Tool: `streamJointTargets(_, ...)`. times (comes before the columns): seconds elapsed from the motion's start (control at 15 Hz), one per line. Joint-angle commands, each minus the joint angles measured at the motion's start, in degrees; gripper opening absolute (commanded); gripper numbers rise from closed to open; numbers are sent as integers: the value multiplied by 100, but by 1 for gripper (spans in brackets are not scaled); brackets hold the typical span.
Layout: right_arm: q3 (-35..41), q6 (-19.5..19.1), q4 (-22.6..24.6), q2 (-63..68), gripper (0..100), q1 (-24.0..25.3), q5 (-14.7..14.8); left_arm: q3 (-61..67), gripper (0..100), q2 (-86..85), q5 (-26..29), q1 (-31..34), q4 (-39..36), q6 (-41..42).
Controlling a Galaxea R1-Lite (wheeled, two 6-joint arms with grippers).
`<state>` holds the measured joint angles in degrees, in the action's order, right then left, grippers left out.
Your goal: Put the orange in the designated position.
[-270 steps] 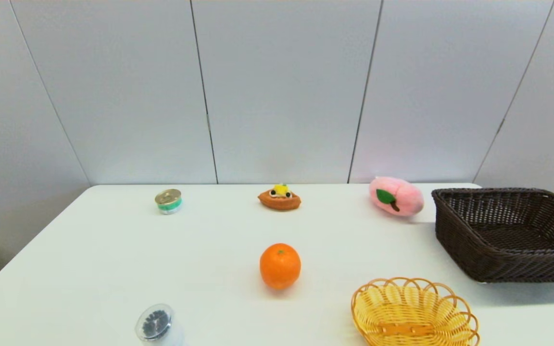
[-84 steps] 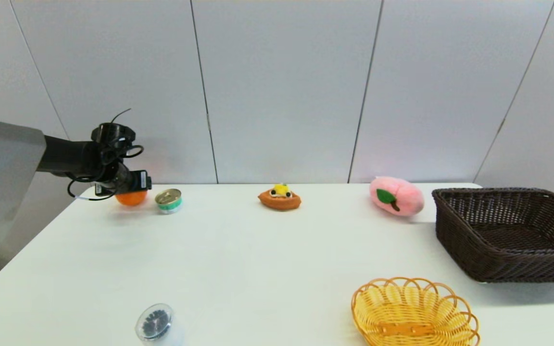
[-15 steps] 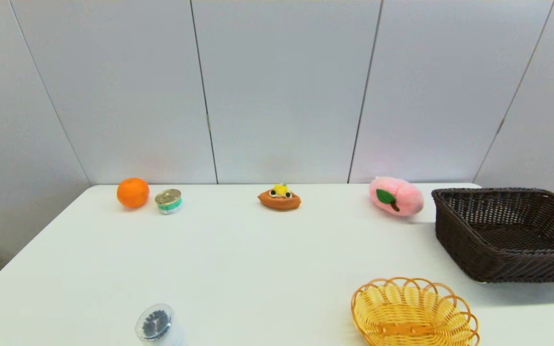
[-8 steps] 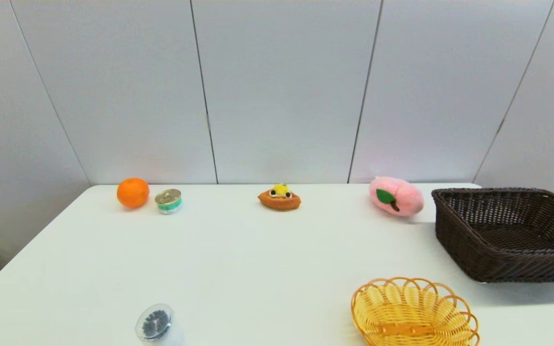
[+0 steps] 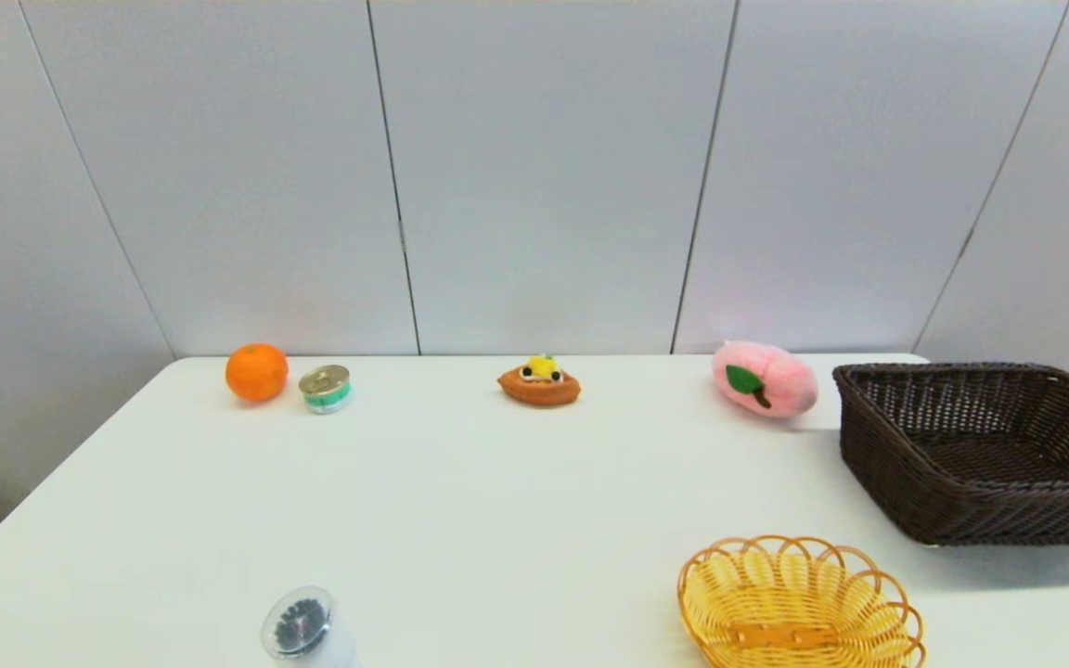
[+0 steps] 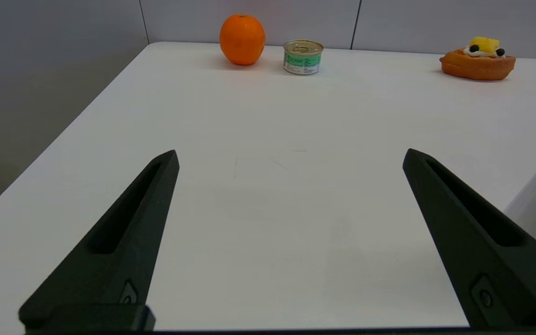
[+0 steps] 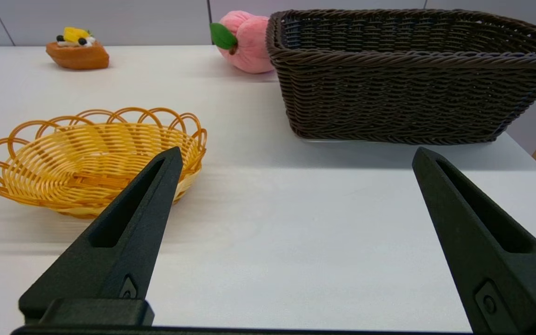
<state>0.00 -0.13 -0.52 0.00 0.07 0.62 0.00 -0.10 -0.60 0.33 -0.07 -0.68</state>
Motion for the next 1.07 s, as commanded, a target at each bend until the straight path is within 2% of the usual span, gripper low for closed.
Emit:
streamJointTargets(0.07, 0, -4, 0, 0, 100, 1, -1, 0, 100, 10, -2, 2, -1, -2)
streamJointTargets(1.07, 0, -13, 8, 0, 100, 1, -9, 0, 100, 10, -2, 2, -1, -2)
